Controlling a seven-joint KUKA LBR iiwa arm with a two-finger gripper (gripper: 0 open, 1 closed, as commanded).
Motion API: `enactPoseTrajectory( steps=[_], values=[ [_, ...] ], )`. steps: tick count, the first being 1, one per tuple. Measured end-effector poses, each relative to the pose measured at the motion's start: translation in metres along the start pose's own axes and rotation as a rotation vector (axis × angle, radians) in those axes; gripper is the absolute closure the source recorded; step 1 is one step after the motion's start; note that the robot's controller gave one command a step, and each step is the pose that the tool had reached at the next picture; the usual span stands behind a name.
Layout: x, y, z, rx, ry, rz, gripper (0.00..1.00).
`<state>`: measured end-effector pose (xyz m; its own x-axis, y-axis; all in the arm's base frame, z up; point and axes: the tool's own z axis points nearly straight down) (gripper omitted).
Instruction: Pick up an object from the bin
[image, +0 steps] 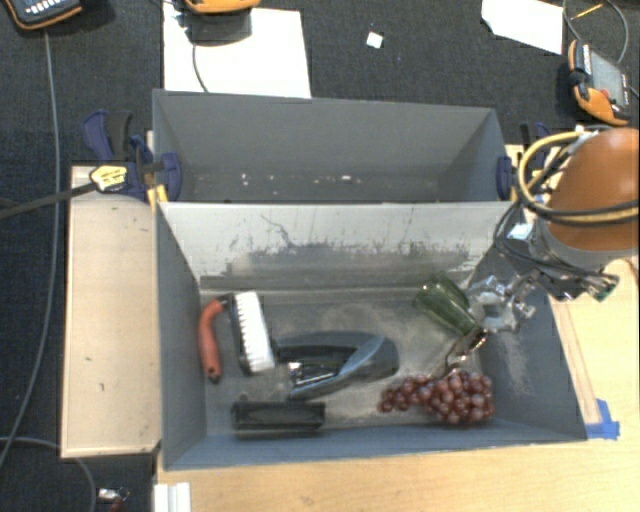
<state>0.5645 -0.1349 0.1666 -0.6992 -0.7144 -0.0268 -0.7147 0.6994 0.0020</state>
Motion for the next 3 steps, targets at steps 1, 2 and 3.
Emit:
enactPoseTrajectory(
  steps=[1,2,3],
  values=[
    [0.004,0.023,0.082,0.007,-0.01,0.224,1.0],
    [0.04,0.038,0.068,0.011,-0.011,0.051,1.0],
    [0.024,0.004,0.069,0.001,-0.006,0.132,1.0]
  ],
)
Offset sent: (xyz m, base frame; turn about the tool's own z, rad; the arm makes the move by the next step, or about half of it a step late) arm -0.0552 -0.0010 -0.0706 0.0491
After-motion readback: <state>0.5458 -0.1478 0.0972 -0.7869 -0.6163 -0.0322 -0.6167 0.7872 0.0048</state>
